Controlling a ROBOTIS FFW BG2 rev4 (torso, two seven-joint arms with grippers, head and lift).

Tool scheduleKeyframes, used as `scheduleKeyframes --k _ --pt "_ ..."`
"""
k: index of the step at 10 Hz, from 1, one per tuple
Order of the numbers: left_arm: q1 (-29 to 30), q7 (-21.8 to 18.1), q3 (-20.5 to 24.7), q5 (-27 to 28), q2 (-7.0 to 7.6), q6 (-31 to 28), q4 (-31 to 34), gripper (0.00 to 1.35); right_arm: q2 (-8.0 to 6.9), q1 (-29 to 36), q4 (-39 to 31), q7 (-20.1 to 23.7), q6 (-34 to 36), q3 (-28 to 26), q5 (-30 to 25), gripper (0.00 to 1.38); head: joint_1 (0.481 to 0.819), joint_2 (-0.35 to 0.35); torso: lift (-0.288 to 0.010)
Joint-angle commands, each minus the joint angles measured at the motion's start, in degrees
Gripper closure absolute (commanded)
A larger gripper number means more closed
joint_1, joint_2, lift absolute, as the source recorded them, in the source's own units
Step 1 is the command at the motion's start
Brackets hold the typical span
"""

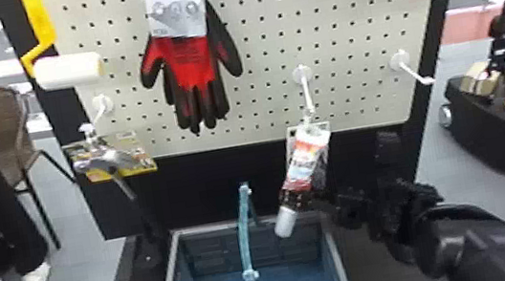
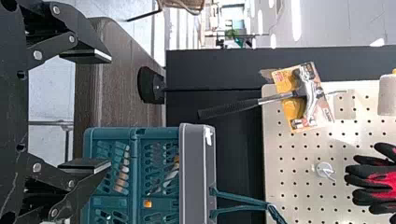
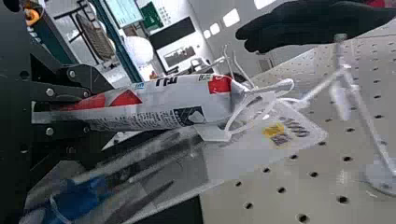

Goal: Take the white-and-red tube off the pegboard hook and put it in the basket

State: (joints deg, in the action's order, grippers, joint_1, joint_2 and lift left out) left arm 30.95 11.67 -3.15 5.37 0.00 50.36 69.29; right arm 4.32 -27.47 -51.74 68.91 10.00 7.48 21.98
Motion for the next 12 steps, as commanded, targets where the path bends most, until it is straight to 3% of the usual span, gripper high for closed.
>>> scheduleKeyframes --k 1,6,8,9,10,12 --pt "-0.2 0.0 -0.2 -0.1 -0.15 0.0 -0.3 0.48 -0.54 -0.6 2.3 0.2 -0.2 2.1 0.9 1.04 0.549 0.000 -0.100" --pt "-0.3 0.0 -0.2 -0.3 -0.15 0.1 -0.6 0.48 -1.42 -0.7 6.0 1.3 0.9 9.5 4.5 0.99 0.549 0.000 -0.100" --pt "-0.3 0.0 -0.2 -0.3 -0.15 0.3 -0.6 0.48 -1.42 -0.7 6.2 1.2 1.1 9.4 4.8 0.35 0.549 0.000 -0.100" --pt "-0.3 -0.1 -0.3 -0.3 -0.15 0.2 -0.6 0.48 -1.33 -0.8 6.2 1.3 1.1 9.4 4.8 0.13 0.549 0.000 -0.100" --pt "-0.3 0.0 -0.3 -0.3 -0.15 0.2 -0.6 0.48 -1.25 -0.8 6.1 1.3 1.1 9.3 4.8 0.09 0.549 0.000 -0.100" --pt "-0.3 0.0 -0.3 -0.3 -0.15 0.2 -0.6 0.48 -1.16 -0.8 6.1 1.2 1.0 9.1 4.9 0.13 0.549 0.000 -0.100"
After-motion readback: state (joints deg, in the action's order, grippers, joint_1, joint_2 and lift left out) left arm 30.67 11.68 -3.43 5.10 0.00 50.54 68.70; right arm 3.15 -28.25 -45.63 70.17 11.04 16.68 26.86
